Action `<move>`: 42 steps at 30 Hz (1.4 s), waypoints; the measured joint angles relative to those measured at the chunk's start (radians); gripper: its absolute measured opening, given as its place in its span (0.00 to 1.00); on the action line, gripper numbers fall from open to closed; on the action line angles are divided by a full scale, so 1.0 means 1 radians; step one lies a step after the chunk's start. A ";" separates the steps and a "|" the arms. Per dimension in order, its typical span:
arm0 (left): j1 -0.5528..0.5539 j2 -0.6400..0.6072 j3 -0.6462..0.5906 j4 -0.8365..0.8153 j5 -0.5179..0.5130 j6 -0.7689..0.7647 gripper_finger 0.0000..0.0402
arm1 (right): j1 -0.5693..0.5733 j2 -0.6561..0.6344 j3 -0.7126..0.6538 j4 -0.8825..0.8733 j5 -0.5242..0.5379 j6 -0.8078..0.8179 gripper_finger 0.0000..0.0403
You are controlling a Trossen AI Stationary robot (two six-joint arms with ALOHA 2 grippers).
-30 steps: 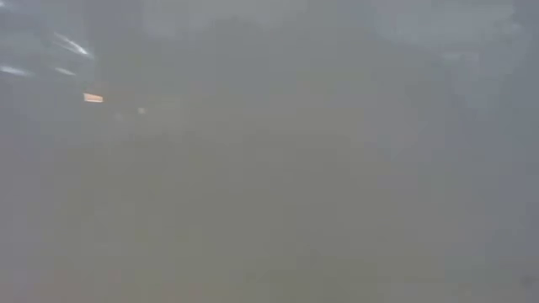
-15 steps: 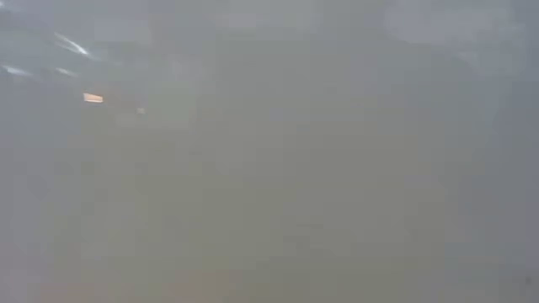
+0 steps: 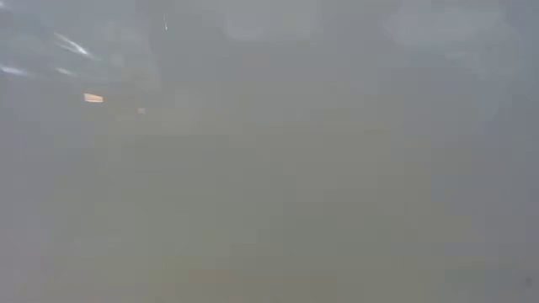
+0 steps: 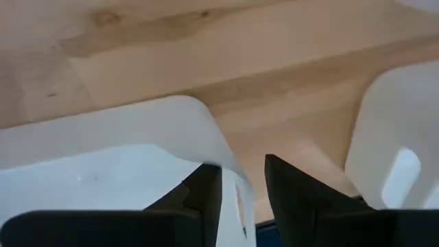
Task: Stack baskets on shelf by color
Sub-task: Stack the left white bin on the white bin on the shelf
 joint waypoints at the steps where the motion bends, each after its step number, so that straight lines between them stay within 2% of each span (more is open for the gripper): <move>1: 0.004 0.007 -0.008 0.036 0.014 0.000 0.28 | 0.000 0.000 0.000 -0.002 0.000 0.008 0.33; 3: 0.009 0.019 -0.020 0.082 0.040 0.011 0.28 | 0.000 -0.003 0.000 -0.011 0.000 0.015 0.33; 7: 0.038 0.025 -0.024 0.069 0.055 0.102 0.26 | 0.001 -0.013 0.000 -0.029 0.000 0.016 0.33; 13: 0.076 0.027 -0.020 0.068 0.085 0.193 0.04 | 0.000 -0.026 0.000 -0.046 0.000 0.012 0.33; 17: 0.094 0.010 -0.007 0.071 0.170 0.213 0.05 | 0.000 -0.033 0.000 -0.060 0.000 0.006 0.33; 20: 0.095 0.007 0.066 0.050 0.183 0.246 0.04 | 0.000 -0.041 0.000 -0.075 0.000 0.001 0.33; 25: 0.123 -0.001 0.275 -0.084 0.102 0.384 0.02 | 0.000 -0.052 0.000 -0.081 0.000 -0.001 0.33; 30: 0.170 -0.001 0.574 -0.428 0.026 0.528 0.02 | 0.001 -0.076 0.000 -0.092 -0.001 0.016 0.33; 35: 0.228 -0.001 0.873 -0.734 -0.160 0.645 0.02 | 0.026 -0.111 0.000 -0.113 -0.001 0.020 0.33; 38: 0.291 -0.001 1.013 -0.796 -0.275 0.828 0.01 | 0.041 -0.128 0.000 -0.113 -0.001 0.020 0.33; 42: 0.393 0.000 1.145 -0.734 -0.404 1.182 0.01 | 0.058 -0.147 0.000 -0.105 -0.001 0.025 0.33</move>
